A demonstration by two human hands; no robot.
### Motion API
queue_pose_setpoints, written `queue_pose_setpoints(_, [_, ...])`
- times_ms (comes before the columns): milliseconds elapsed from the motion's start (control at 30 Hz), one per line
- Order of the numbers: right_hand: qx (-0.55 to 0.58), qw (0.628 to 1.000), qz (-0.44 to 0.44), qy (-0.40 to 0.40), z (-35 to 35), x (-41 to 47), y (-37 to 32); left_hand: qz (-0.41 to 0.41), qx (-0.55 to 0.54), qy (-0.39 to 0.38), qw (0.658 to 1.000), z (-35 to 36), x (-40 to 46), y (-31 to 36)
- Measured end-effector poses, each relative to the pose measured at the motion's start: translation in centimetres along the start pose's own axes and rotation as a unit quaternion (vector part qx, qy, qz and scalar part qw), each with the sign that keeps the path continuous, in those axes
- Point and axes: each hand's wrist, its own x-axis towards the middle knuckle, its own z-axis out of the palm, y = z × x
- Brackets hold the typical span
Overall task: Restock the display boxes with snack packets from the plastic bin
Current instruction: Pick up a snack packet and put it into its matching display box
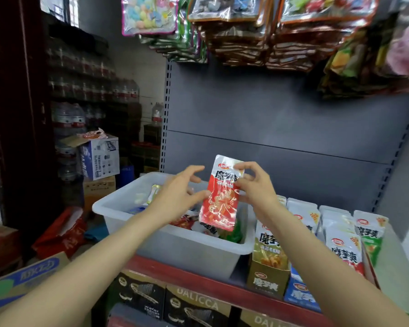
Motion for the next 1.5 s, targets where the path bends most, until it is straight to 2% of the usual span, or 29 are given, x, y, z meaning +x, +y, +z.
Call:
queue_pose_setpoints(100, [-0.039,0.998,-0.049,0.015,-3.6,-1.6,-1.0,0.018,-0.101,-0.057,0.993,2.5,0.5,2.8])
queue_pose_setpoints(300, [-0.110,0.987,-0.082,0.077,-11.2,-3.8,-2.5,0.067,-0.106,-0.090,0.988,9.9,2.1,9.7])
queue_pose_setpoints(467, [-0.213,0.962,-0.107,0.132,-17.6,-5.2,-1.4,0.107,-0.065,-0.113,0.986,15.7,3.0,13.6])
queue_pose_setpoints(700, [-0.244,0.959,-0.068,0.127,-22.6,-6.1,1.6,0.109,0.054,-0.129,0.984,21.1,2.5,14.7])
queue_pose_setpoints(800, [-0.293,0.948,-0.064,0.105,-23.1,-6.2,2.6,0.112,0.125,-0.137,0.976,22.2,2.1,14.5])
queue_pose_setpoints(933, [-0.411,0.907,-0.050,0.074,-23.5,-6.0,3.4,0.125,0.182,-0.142,0.965,22.8,2.2,14.0])
queue_pose_setpoints(1000, [-0.434,0.898,-0.028,0.064,-23.7,-5.9,3.5,0.125,0.199,-0.153,0.960,22.8,2.4,13.9])
queue_pose_setpoints(1133, [-0.444,0.893,-0.016,0.064,-23.4,-5.9,3.0,0.117,0.182,-0.164,0.962,22.6,2.8,14.0])
queue_pose_setpoints(1300, [-0.513,0.852,-0.054,0.088,-21.1,-5.8,2.4,0.128,0.097,-0.091,0.983,20.4,2.5,13.8])
queue_pose_setpoints(1400, [-0.478,0.869,-0.102,0.077,-17.9,-5.3,1.7,0.137,0.081,-0.034,0.987,17.5,2.3,12.8])
queue_pose_setpoints(1500, [-0.423,0.897,-0.120,0.046,-13.5,-4.3,1.1,0.102,0.089,0.008,0.991,13.7,2.4,10.5])
